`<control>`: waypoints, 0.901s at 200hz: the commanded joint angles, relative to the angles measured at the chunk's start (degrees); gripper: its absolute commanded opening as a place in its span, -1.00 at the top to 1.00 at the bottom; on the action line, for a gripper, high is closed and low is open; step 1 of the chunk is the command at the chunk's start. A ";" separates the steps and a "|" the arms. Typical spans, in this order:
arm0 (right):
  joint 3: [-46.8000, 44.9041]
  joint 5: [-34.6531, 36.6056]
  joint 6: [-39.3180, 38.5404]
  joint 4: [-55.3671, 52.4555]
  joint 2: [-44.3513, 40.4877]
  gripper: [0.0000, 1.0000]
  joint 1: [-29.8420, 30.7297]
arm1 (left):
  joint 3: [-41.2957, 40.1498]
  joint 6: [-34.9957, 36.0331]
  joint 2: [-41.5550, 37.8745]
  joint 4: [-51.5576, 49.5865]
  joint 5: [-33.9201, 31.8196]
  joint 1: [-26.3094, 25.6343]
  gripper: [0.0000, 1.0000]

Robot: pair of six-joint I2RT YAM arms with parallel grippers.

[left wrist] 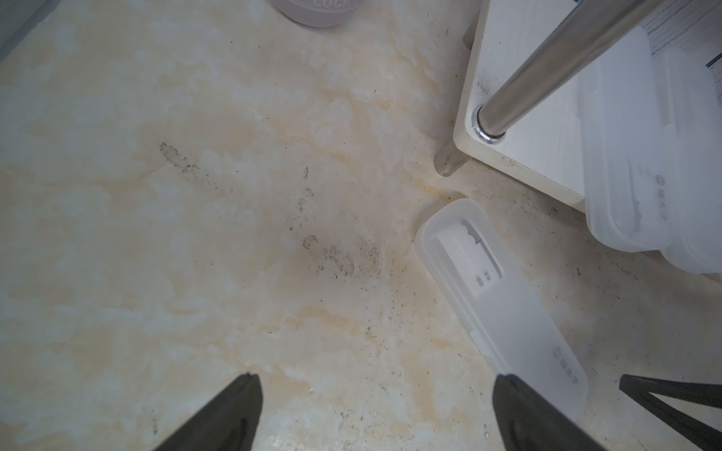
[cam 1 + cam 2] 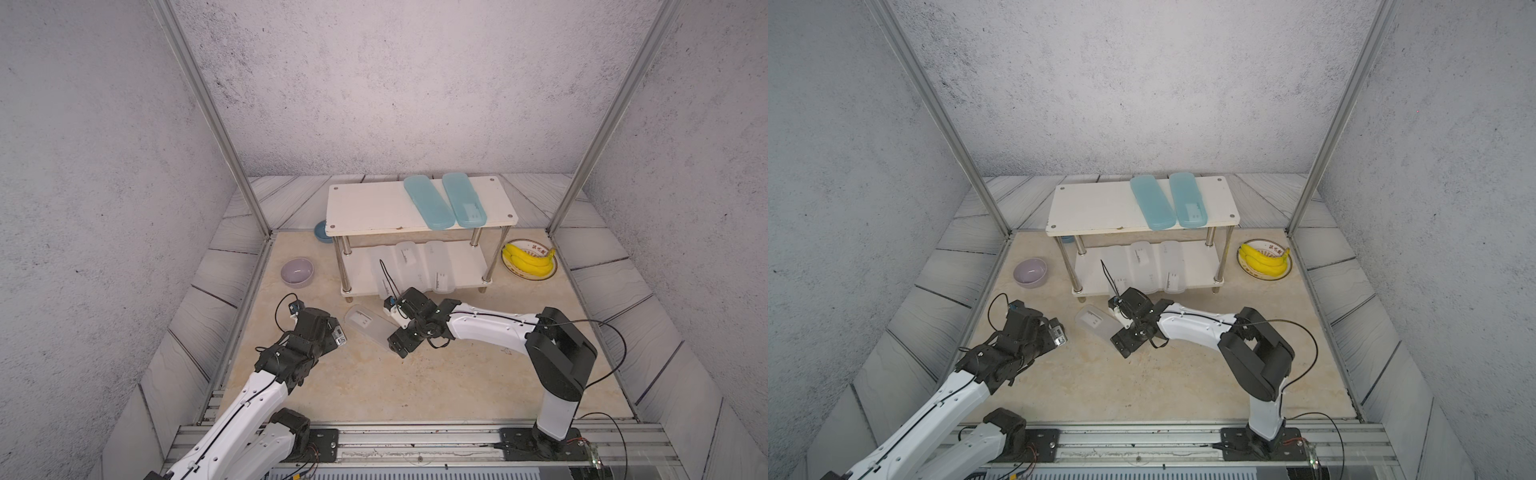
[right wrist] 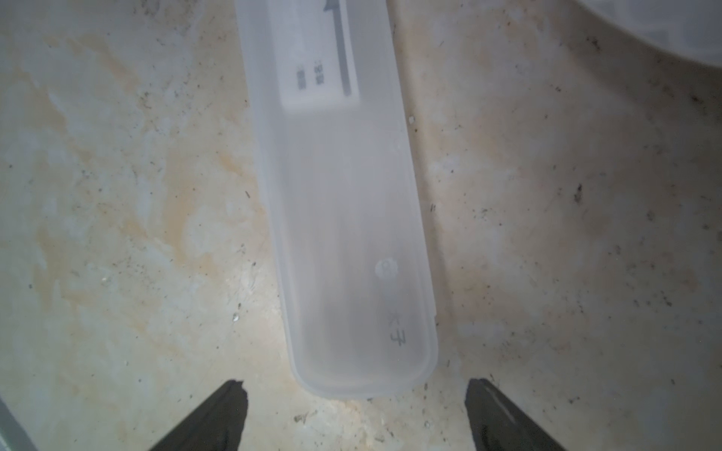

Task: Place the pencil cases on the shelf according to color
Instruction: Pick up the pencil case from the center of the board.

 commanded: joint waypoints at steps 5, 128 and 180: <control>0.66 0.15 -4.19 -0.41 0.23 -0.67 -0.41 | -0.99 0.37 -6.13 -5.83 -6.18 -0.13 -1.00; 17.12 -35.74 -32.58 8.42 31.97 -0.75 -9.83 | -12.26 5.27 -39.77 -20.82 -15.90 19.25 -0.97; 22.58 -34.94 -34.50 12.46 42.72 -0.85 -9.86 | -12.00 6.72 -39.16 -19.63 -14.34 23.14 -0.97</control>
